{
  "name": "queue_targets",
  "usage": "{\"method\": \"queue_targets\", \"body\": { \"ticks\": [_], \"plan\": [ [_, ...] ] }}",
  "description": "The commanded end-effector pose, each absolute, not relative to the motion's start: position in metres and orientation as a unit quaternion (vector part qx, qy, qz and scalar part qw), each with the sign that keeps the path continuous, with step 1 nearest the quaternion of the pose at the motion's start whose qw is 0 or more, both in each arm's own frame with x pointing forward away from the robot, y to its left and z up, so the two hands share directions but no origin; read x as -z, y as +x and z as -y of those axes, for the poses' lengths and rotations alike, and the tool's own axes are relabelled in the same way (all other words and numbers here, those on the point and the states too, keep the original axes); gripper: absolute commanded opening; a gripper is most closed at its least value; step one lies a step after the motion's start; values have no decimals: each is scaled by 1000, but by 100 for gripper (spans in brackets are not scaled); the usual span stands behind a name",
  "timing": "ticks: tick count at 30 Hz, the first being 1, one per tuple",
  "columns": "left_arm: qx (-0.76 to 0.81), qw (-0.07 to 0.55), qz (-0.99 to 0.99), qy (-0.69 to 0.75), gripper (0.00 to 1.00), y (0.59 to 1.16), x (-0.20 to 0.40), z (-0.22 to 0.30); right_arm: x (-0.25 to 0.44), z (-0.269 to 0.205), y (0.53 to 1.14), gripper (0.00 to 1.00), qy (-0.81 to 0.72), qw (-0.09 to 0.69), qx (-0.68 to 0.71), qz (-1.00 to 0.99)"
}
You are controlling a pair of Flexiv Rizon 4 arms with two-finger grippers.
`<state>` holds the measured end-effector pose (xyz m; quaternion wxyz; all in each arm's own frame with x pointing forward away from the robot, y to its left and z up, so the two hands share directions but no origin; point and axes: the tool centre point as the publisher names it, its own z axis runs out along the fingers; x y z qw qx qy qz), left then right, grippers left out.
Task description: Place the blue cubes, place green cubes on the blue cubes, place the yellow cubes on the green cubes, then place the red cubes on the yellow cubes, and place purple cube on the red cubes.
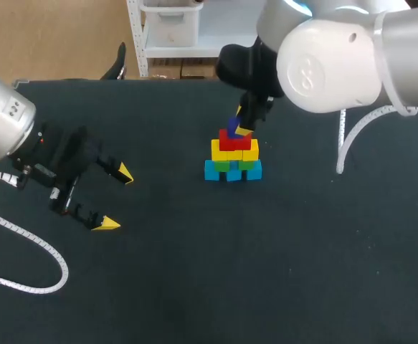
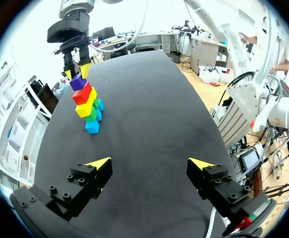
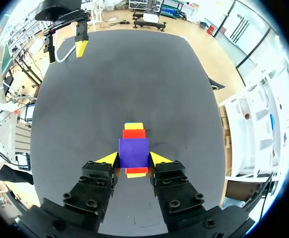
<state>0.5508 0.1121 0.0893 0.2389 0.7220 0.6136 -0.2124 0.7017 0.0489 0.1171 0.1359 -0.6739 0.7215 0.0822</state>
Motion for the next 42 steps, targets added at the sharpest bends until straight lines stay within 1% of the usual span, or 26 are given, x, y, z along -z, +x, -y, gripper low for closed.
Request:
{"method": "queue_targets", "body": {
  "ticks": [1,4,6,7,11,13,18,22,34,37,40,42],
  "plan": [
    [213,240,-613,722,100,551,-89,-113,-117,-49,704,0,-675,134,-84,-721],
    [213,240,-613,722,100,551,-89,-113,-118,-49,705,0,-675,133,-84,-721],
    [213,240,-613,722,100,551,-89,-113,-118,-49,705,3,-675,133,-84,-721],
    [213,240,-613,722,100,551,-89,-113,-118,-49,705,8,-675,133,-84,-721],
    [213,240,-613,722,100,551,-89,-113,-117,-49,706,13,-675,132,-85,-721],
    [213,240,-613,722,100,551,-89,-113,-117,-49,706,18,-675,131,-85,-721],
    [213,240,-613,722,100,551,-89,-113,-116,-50,706,20,-675,130,-86,-721],
    [213,240,-613,722,100,551,-89,-113,-116,-50,706,26,-675,129,-86,-721],
    [213,240,-613,722,100,551,-89,-113,-115,-50,707,33,-676,126,-87,-721],
    [213,240,-613,722,100,551,-89,-113,-115,-50,707,42,-676,125,-88,-721],
    [213,240,-613,722,100,551,-89,-113,-115,-50,707,45,-676,125,-87,-721],
    [213,240,-613,722,100,551,-89,-113,-116,-49,707,45,-676,126,-86,-721]
  ]
}}
